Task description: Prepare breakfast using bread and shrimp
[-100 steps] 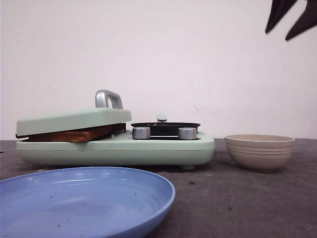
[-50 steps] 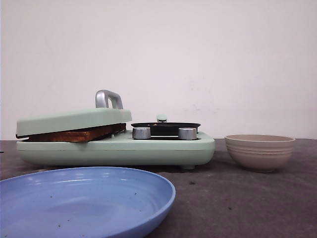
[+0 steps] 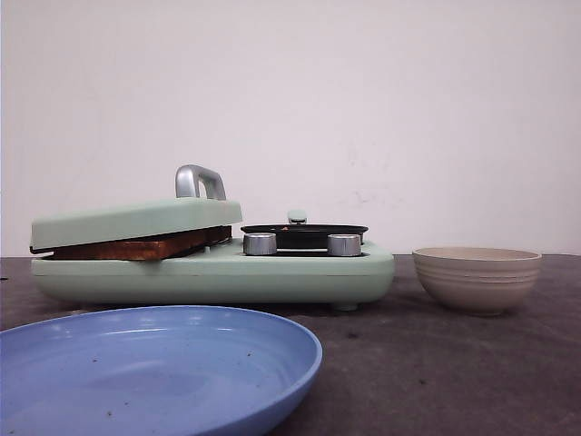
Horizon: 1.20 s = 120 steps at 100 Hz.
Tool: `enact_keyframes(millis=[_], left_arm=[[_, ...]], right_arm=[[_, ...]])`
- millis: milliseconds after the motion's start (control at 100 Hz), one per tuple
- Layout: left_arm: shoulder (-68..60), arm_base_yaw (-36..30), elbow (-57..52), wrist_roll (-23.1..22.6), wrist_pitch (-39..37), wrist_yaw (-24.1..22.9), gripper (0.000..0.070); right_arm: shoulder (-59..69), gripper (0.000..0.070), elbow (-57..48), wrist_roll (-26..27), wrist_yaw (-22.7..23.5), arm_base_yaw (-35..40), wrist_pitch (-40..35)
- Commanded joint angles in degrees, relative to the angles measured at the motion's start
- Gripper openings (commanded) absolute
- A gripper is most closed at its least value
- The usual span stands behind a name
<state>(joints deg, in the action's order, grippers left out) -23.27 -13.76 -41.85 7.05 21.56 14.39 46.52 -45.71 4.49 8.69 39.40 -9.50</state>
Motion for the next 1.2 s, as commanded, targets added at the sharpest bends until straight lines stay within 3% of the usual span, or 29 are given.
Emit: enact_keyframes(millis=[0, 130, 480, 740, 840, 960, 1190], left_arm=[[1.16, -0.17, 2.78, 3.41, -3.58, 0.59, 0.0007], [5.55, -0.2, 9.73, 4.7, -6.75, 0.7, 0.0006], [19.52, -0.17, 21.77, 5.79, -2.99, -0.48, 0.0006], [22.71, -0.13, 22.95, 5.57, 1.27, -3.1, 0.0006], [22.73, -0.13, 22.95, 7.34, 1.36, -3.28, 0.0008], [22.73, -0.13, 22.93, 13.4, 1.64, -3.21, 0.0026], [22.73, -0.13, 22.93, 13.38, 1.57, -3.23, 0.0026]], right_arm=[[-1.84, 0.0, 3.82, 2.67, -1.27, 1.86, 4.0], [-5.86, 0.0001, 12.98, 4.04, -4.24, 4.72, 8.63], [-9.55, 0.0001, 31.95, 7.65, -6.71, 6.62, 24.04], [-9.55, 0.0001, 32.54, 5.86, -6.99, 6.6, 23.5], [-9.57, 0.0001, 32.54, 6.86, -7.26, 6.6, 22.75], [-9.55, 0.0001, 32.54, 7.08, -7.21, 6.6, 22.32], [-9.57, 0.0001, 32.54, 7.08, -7.23, 6.6, 23.98]])
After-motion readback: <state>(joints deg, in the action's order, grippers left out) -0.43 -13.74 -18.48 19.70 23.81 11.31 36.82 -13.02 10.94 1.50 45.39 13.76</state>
